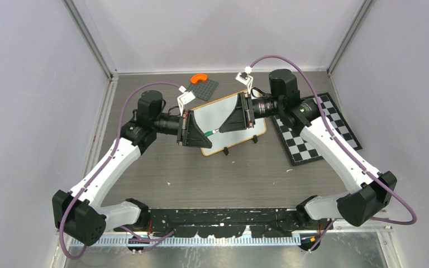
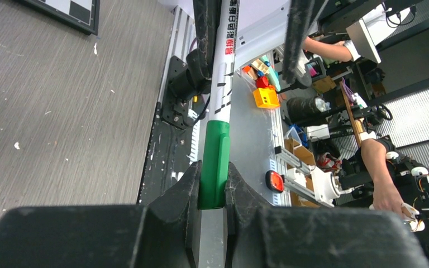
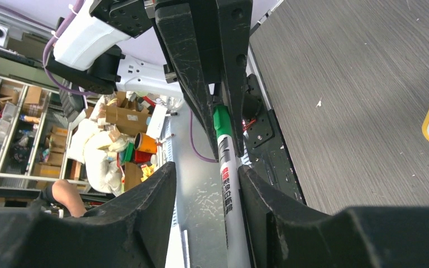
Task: Write a sentence on the whiteboard
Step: Open the whiteboard marker at the center of the board.
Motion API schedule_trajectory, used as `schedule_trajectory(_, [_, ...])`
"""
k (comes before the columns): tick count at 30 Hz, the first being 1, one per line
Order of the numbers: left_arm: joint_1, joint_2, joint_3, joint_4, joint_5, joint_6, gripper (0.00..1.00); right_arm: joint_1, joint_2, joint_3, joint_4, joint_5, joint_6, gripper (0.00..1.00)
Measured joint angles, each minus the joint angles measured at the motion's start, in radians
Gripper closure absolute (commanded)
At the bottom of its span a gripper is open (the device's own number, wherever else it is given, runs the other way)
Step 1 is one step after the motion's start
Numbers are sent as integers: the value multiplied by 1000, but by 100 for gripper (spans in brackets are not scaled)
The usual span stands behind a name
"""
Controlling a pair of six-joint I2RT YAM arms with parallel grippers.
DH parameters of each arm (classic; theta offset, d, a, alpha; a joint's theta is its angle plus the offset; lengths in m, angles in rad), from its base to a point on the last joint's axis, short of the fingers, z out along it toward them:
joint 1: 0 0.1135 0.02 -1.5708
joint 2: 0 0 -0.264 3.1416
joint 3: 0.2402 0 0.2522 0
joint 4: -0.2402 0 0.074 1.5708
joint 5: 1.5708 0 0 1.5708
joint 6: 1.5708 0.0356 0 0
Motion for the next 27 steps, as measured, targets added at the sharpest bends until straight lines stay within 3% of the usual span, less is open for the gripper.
schedule_trajectory(5, [2, 0, 0, 31, 7, -32, 100, 0, 1, -1, 13, 8, 11, 62])
schedule_trajectory(10, [0, 0, 0, 39, 8, -44, 100, 2, 10, -1, 6, 18, 2, 74])
schedule_trajectory(15, [-5, 0, 0, 45, 11, -45, 100, 6, 16, -1, 2, 22, -6, 99])
schedule_trajectory(23, [11, 0, -1, 29, 14, -3, 100, -16, 16, 1, -2, 23, -10, 100])
schedule_trajectory(27, [113, -1, -1, -82, 32, 93, 100, -127, 15, 1, -5, -11, -10, 100])
